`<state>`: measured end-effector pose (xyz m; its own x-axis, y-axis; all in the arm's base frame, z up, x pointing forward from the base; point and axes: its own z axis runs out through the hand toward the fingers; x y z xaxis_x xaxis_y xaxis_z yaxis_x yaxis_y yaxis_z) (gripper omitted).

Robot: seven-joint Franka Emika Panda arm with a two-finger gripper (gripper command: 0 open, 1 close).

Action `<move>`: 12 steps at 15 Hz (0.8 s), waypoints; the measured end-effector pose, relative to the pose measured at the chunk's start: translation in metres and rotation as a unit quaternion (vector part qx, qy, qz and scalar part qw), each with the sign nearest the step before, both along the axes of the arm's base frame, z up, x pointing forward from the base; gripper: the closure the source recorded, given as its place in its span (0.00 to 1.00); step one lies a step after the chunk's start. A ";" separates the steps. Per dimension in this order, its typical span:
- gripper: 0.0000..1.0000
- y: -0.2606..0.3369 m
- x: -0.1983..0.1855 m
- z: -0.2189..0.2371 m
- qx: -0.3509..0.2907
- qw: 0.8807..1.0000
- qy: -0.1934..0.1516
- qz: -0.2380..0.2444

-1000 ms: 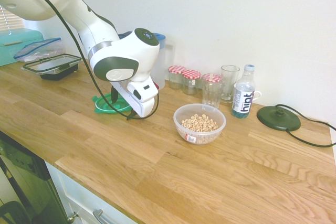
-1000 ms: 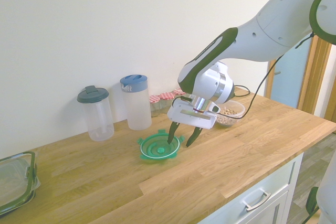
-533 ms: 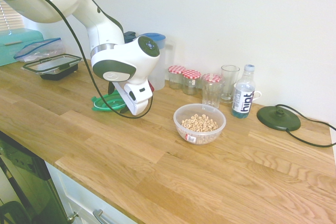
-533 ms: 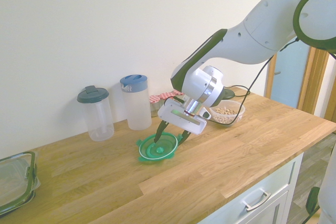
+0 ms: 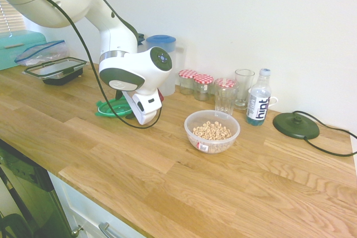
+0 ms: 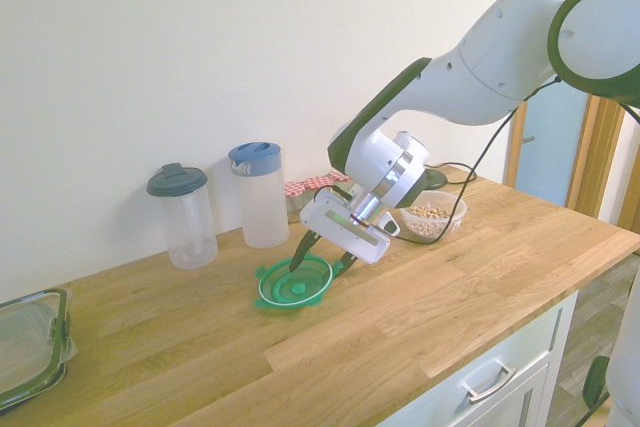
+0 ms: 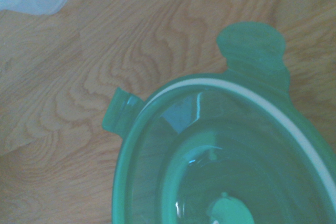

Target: Cover the lid of food container

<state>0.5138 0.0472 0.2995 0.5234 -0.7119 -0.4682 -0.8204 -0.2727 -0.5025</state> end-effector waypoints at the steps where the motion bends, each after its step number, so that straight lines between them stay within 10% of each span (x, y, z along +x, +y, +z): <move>1: 1.00 -0.001 -0.001 -0.002 0.004 1.000 -0.002 -0.001; 12: 1.00 -0.012 -0.007 -0.019 0.005 1.000 -0.008 -0.002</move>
